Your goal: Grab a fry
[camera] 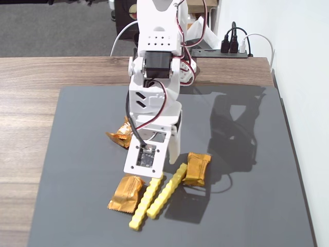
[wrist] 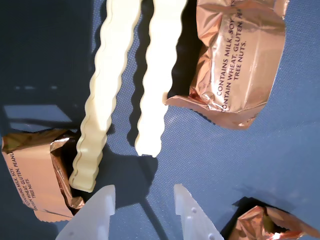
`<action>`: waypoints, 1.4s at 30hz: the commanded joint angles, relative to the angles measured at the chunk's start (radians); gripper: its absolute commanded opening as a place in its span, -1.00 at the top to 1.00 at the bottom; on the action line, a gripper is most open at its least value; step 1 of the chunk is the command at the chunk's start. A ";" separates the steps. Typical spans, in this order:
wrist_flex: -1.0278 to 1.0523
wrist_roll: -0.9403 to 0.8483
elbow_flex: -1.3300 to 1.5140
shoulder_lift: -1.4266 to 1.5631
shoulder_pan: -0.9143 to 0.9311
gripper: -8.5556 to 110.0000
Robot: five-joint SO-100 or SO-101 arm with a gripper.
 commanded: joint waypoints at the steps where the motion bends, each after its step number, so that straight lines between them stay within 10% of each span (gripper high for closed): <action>1: -0.012 -0.011 -0.049 0.035 0.008 0.59; 42: -0.106 -0.021 -0.176 -0.204 0.011 0.85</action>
